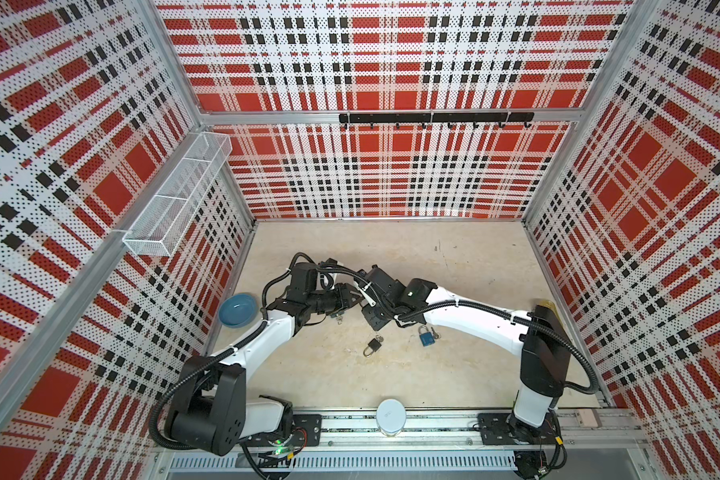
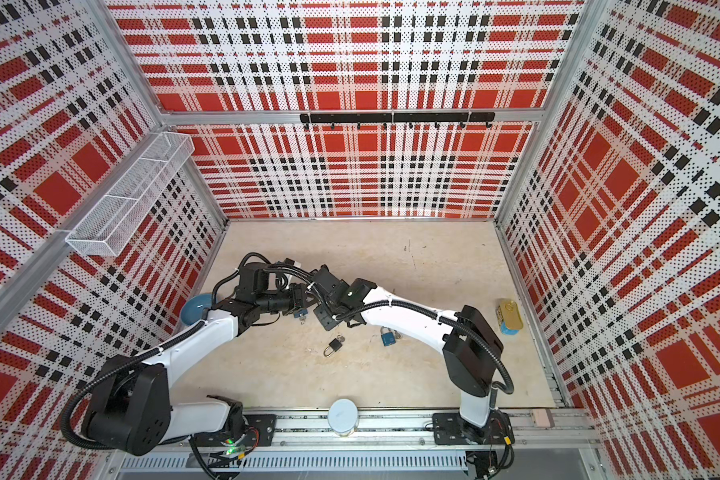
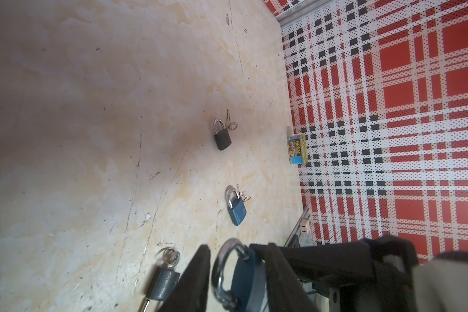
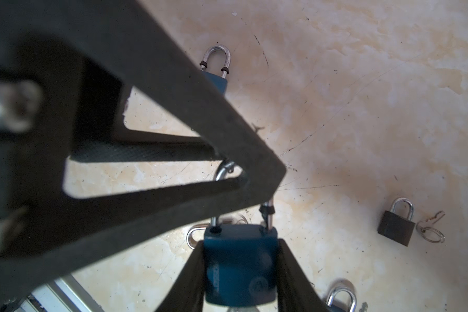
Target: Lock with the key
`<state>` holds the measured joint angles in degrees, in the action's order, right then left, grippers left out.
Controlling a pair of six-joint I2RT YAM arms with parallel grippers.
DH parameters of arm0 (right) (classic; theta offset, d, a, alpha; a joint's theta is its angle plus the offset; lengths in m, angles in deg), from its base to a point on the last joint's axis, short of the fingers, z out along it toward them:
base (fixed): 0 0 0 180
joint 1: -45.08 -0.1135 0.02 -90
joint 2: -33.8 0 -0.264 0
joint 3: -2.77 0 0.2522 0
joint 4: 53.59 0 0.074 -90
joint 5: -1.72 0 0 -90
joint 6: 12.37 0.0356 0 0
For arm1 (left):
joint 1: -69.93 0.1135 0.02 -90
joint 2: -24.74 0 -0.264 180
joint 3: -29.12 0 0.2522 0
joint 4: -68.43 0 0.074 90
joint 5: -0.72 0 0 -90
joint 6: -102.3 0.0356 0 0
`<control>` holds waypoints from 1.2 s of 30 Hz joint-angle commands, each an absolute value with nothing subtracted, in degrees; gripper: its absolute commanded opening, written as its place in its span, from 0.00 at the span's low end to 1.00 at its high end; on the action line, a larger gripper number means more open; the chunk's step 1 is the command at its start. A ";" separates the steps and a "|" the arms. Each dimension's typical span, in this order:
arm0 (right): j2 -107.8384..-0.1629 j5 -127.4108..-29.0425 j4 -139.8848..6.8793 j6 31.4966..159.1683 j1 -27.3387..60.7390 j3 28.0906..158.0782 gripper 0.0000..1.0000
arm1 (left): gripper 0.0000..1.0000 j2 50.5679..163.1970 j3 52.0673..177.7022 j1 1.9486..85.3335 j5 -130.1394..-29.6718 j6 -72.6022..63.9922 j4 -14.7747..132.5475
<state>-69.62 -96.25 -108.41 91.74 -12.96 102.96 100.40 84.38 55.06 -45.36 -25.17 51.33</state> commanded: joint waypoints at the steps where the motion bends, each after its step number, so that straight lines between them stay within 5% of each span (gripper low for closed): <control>1: -66.65 -96.11 -106.90 91.23 -12.75 103.37 0.11 | 0.34 101.36 84.19 54.74 -44.74 -25.41 52.30; 17: -65.74 -95.13 -106.55 91.38 -12.49 103.81 0.10 | 0.15 101.70 84.37 53.87 -44.07 -25.32 52.29; 24: -65.08 -94.65 -106.33 91.78 -12.53 103.54 0.10 | 0.00 101.70 84.62 53.60 -43.92 -25.44 52.29; 30: -64.39 -94.04 -105.93 91.95 -12.36 103.30 0.10 | 0.00 101.23 84.37 53.51 -44.12 -25.58 52.34; 36: -62.39 -88.52 -102.24 94.13 -9.86 100.21 0.28 | 0.00 98.82 83.32 53.53 -45.14 -28.44 55.61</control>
<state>-67.01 -92.53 -107.47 92.70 -11.08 101.22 100.73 84.31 53.94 -43.61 -27.27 53.19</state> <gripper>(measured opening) 0.376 0.103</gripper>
